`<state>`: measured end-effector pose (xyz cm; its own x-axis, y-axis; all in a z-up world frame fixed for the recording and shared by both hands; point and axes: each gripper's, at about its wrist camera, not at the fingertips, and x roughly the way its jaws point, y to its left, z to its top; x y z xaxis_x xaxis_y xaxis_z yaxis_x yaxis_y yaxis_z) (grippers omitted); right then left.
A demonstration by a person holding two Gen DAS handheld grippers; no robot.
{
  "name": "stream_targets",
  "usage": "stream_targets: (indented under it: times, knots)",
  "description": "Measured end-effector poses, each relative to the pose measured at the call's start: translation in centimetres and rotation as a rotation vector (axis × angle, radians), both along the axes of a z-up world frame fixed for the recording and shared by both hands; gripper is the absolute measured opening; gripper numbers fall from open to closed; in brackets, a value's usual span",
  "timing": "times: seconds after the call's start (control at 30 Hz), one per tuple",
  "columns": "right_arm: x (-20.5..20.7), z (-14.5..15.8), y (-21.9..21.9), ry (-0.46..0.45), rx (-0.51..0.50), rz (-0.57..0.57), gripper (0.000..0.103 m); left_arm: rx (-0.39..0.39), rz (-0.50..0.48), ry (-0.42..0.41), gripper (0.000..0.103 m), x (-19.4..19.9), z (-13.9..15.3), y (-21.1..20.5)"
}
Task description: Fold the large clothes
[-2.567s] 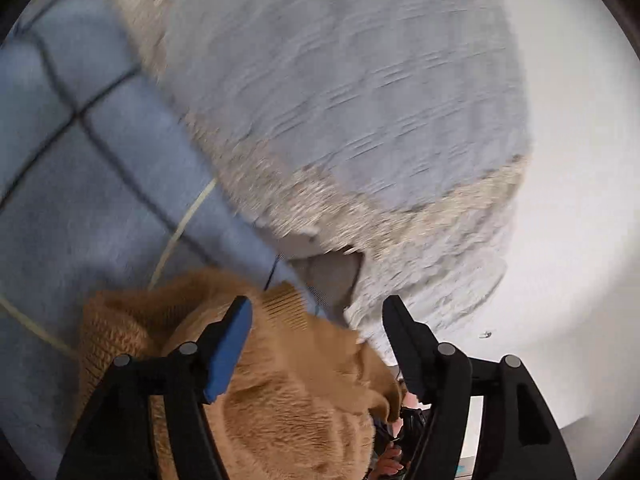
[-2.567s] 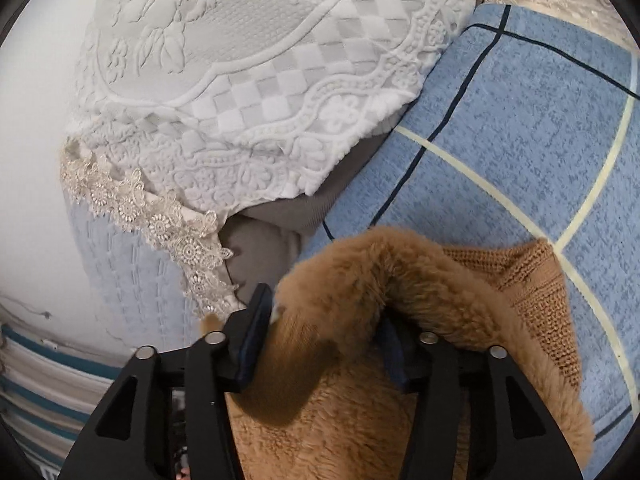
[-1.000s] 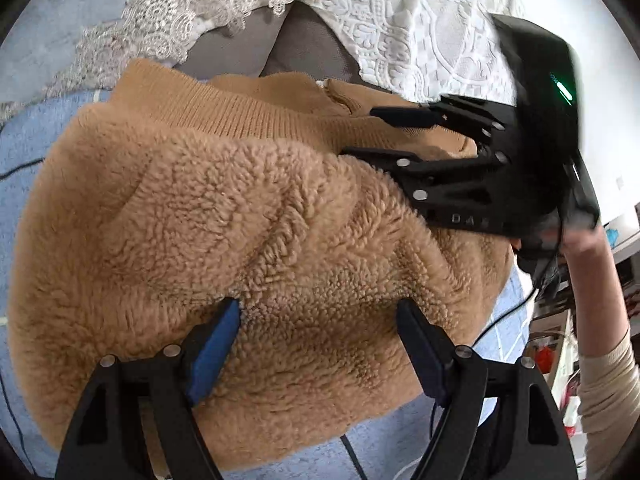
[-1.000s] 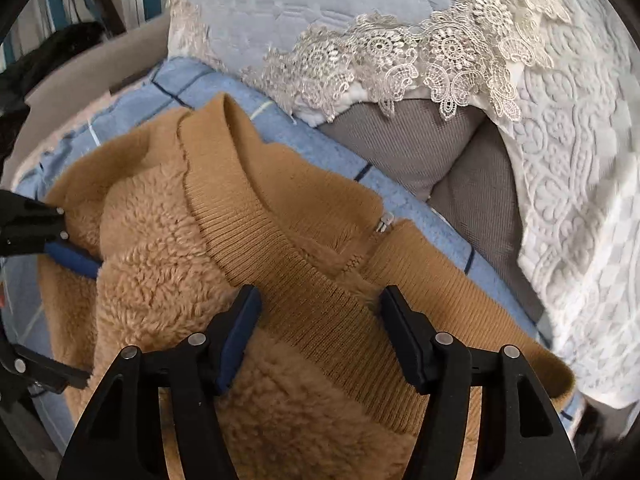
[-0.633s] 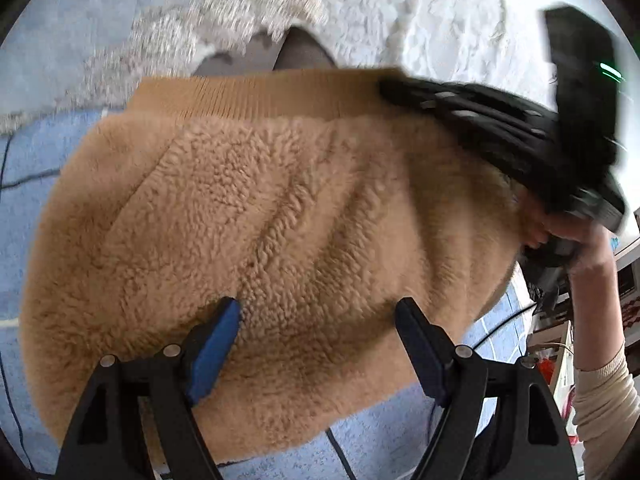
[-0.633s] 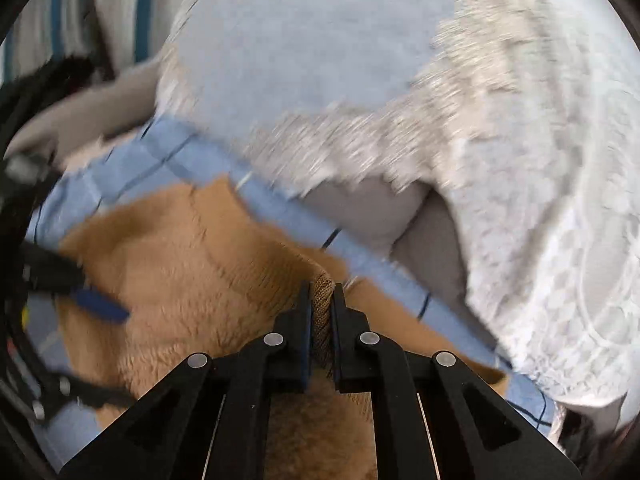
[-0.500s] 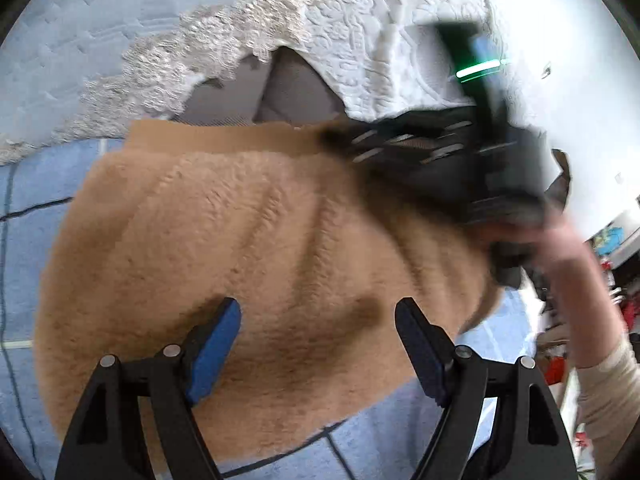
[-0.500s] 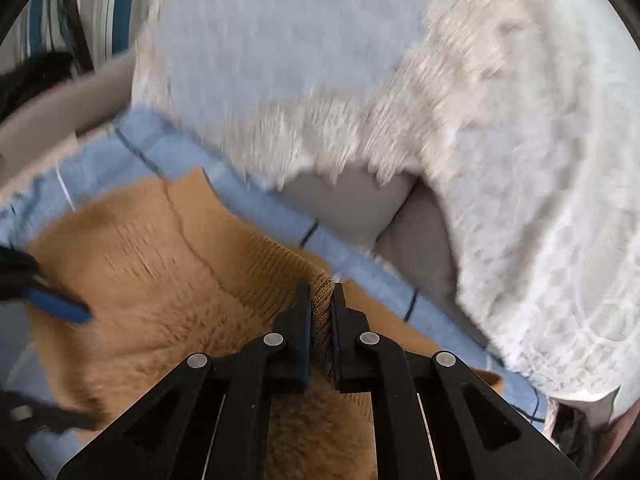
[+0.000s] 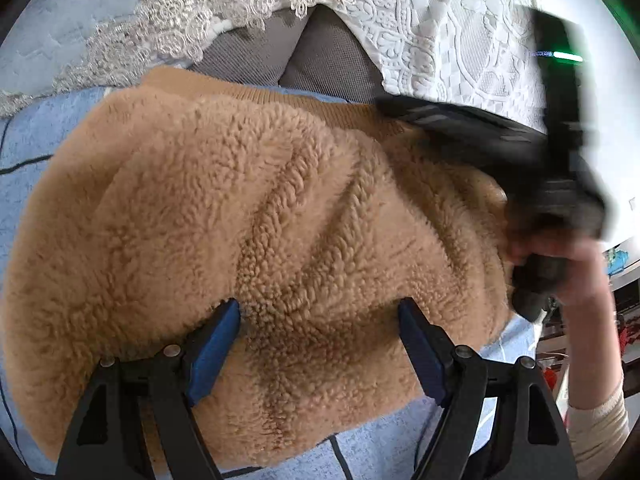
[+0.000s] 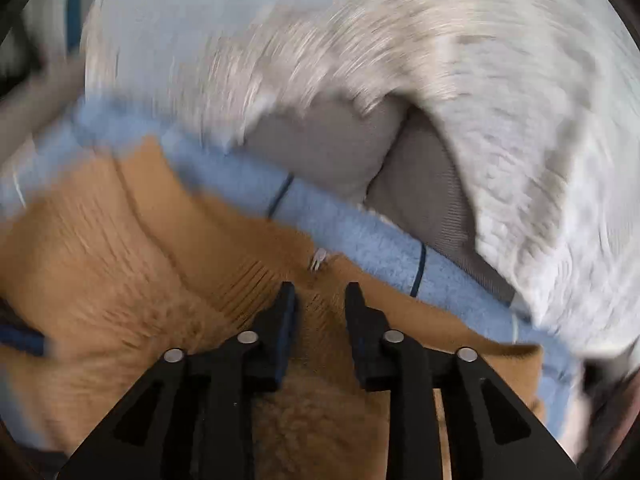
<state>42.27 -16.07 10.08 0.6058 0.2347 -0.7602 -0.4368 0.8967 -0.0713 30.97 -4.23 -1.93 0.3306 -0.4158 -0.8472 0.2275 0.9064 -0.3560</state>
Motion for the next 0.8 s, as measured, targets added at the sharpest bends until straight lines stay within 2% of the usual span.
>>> stream_targets:
  times: [0.07, 0.13, 0.23, 0.3, 0.33, 0.4, 0.47, 0.5, 0.53, 0.67, 0.8]
  knots:
    - [-1.5, 2.0, -1.7, -0.040, 0.038, -0.040, 0.035, 0.000, 0.006, 0.002, 0.081, -0.4, 0.1, 0.0]
    - [-4.2, 3.7, -3.5, -0.104, 0.029, -0.075, 0.050, -0.006, 0.025, 0.001, 0.081, -0.5, 0.4, -0.1]
    - [-8.3, 3.7, -5.0, -0.119, 0.030, -0.087, 0.051, -0.015, 0.018, -0.067, 0.080, -1.1, 2.0, -1.4]
    - [-9.6, 2.6, -5.5, -0.087, 0.048, -0.089, 0.051, -0.031, -0.005, -0.114, 0.081, -1.4, 2.9, -2.4]
    - [-10.2, 1.8, -5.7, -0.064, 0.064, -0.106, 0.051, -0.025, -0.014, -0.109, 0.081, -1.2, 2.8, -3.1]
    - [-10.8, -0.1, -5.5, -0.028, 0.073, -0.128, 0.051, 0.019, -0.019, -0.076, 0.081, -0.3, 2.0, -4.4]
    - [-10.1, -3.0, -5.5, 0.019, 0.034, -0.159, 0.051, 0.122, -0.017, -0.085, 0.084, 0.6, 0.8, -5.5]
    - [-9.8, -3.7, -5.7, 0.029, 0.043, -0.171, 0.050, 0.141, -0.014, -0.067, 0.085, 1.1, 0.0, -5.6]
    - [-9.4, -4.6, -6.1, 0.047, 0.068, -0.182, 0.050, 0.129, -0.005, -0.043, 0.085, 1.3, -0.4, -5.2]
    - [-8.8, -5.9, -7.2, 0.064, 0.129, -0.216, 0.050, 0.129, -0.008, -0.042, 0.087, 1.8, -1.2, -5.1]
    - [-8.9, -7.2, -6.4, 0.051, 0.089, -0.231, 0.051, 0.172, -0.013, -0.058, 0.090, 2.1, -2.4, -5.6]
